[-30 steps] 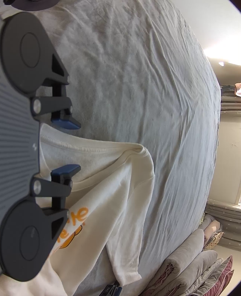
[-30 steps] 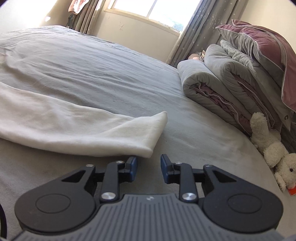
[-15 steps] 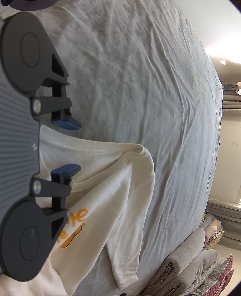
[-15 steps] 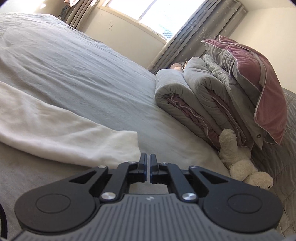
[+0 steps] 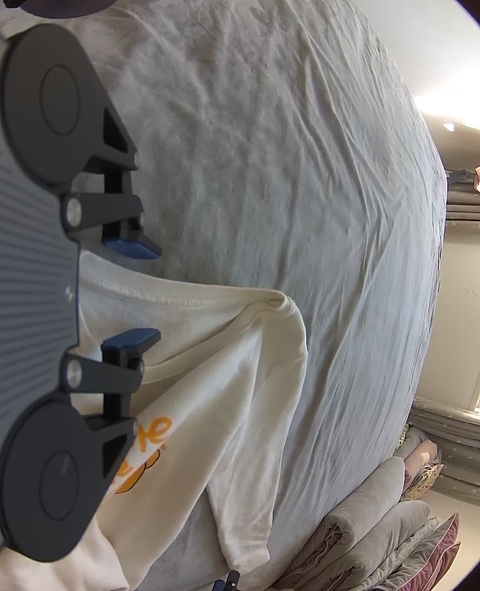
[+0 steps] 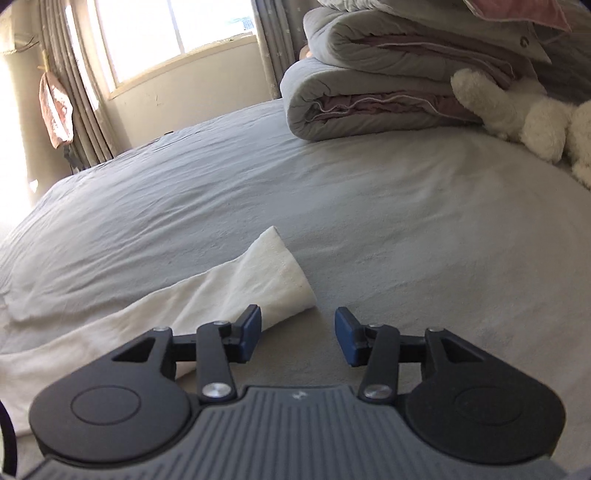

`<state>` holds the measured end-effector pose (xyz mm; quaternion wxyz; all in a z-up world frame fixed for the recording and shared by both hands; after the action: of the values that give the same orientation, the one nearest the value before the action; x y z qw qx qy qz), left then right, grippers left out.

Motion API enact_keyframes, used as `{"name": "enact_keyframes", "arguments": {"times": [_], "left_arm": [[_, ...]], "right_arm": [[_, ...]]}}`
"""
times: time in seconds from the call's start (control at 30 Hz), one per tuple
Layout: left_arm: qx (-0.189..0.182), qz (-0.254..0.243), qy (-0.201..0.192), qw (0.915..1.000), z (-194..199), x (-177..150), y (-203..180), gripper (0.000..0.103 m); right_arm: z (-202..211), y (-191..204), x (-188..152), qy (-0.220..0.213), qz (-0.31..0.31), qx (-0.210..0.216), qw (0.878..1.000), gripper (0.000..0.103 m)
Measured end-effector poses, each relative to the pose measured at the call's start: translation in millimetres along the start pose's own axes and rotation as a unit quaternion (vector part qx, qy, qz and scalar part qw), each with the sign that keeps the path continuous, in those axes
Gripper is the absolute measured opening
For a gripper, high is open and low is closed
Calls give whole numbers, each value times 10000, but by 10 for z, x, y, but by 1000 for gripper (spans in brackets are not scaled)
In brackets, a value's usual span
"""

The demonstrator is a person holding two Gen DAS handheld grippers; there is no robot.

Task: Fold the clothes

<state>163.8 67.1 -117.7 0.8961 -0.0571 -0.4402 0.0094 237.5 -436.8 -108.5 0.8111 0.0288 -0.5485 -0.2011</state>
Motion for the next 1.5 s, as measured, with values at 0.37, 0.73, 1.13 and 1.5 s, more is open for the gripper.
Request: {"name": "enact_keyframes", "arguments": {"times": [0.37,0.73,1.13,1.5], "left_arm": [[-23,-38,-40,10000,-34,9,6,42],[-93,33,74,9999,-18,12,15,42],[-20,130,353,9993,228,-31,-58,43],[98,251,225,9994,847,-79,-241,52]], "right_arm": [[-12,117,99,-611,590,-625,9944,6],[388,93,65,-38,273,-529,9982,40],[1436,390,-175,550,-274,-122,9980,47],[1937,325,-347,667,-841,-505,9929,51]]}}
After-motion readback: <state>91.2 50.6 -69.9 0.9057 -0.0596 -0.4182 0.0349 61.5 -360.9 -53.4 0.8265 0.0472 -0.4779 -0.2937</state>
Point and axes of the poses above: each gripper's, at about its wrist camera, not at the fingertips, and z roughly against the way its jaws point, y to its left, x to its top, the point moved 9 cm from there along -z, roughly the way its jaws point, and after that the axes turned 14 degrees about -y, right-handed, at the moved point
